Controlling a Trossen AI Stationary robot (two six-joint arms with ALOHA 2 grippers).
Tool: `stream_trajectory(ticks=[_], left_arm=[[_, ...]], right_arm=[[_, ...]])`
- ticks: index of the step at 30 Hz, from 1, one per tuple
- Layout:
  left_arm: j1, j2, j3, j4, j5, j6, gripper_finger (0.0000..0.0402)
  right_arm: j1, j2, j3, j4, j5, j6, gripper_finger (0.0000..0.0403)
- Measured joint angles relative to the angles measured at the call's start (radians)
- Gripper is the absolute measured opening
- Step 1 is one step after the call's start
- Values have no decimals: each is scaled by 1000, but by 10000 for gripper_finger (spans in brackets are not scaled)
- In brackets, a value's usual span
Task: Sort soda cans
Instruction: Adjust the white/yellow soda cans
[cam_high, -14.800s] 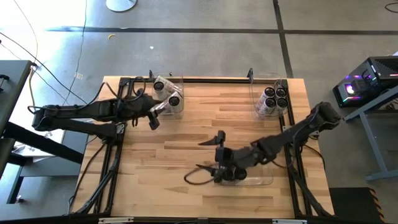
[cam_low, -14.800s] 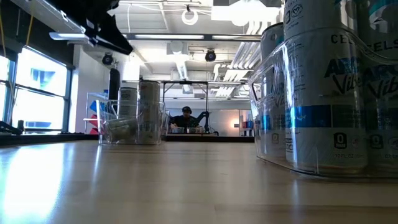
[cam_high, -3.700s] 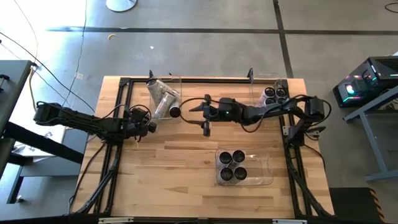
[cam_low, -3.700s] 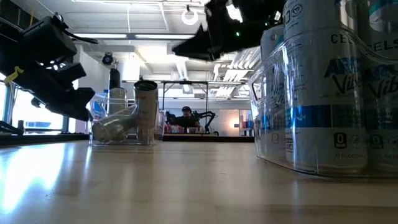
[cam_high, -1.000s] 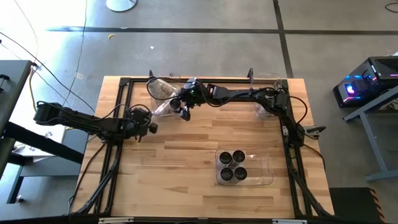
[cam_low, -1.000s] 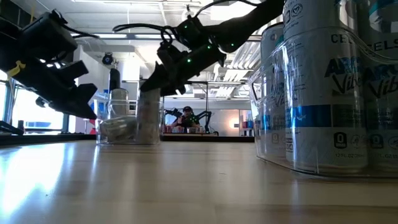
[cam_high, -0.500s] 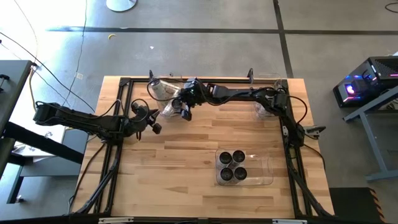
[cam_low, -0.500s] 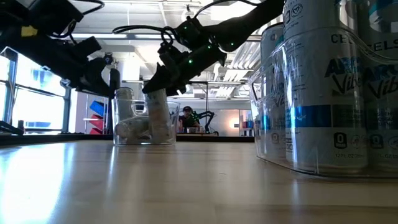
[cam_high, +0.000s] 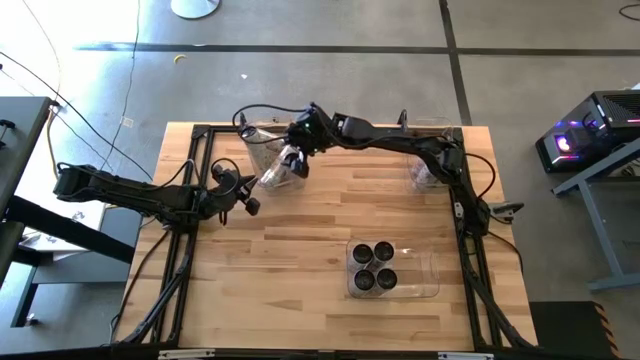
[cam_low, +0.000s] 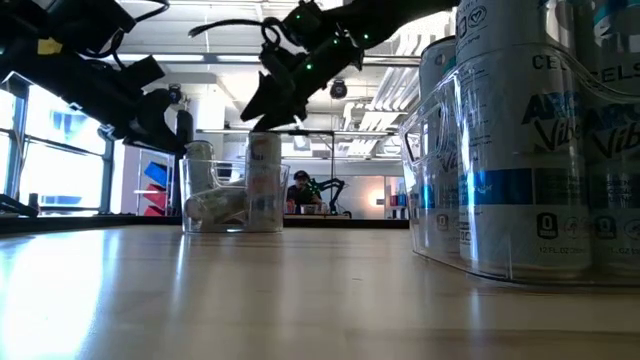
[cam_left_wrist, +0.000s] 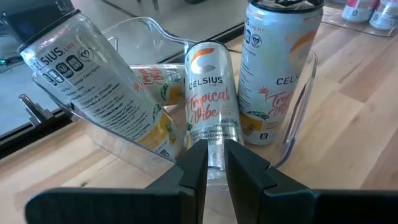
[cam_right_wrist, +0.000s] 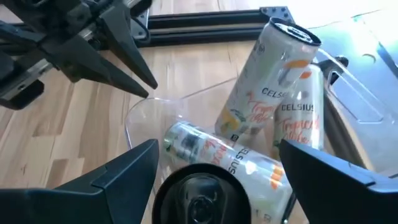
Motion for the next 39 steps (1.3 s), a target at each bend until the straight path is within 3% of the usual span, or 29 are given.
stream_trajectory(ticks=[13, 19, 23, 28, 35, 39], left_arm=[[2, 0, -1, 1, 1, -50, 95], [4, -3, 3, -158, -4, -274, 126], [5, 4, -7, -349, 2, -437, 129], [5, 5, -50, -361, -9, -526, 129], [5, 4, -123, -178, -55, -511, 129], [5, 5, -146, -61, -58, -457, 129]], right_arm=[[-87, -84, 61, -93, 58, -77, 330], [-157, -16, 60, -100, 59, -54, 316], [-159, 46, 60, -76, 75, -58, 279], [-153, 100, 58, -33, 173, -24, 203], [-153, 150, 57, -46, 169, 3, 107], [-149, 154, 59, -37, 83, 6, 82]])
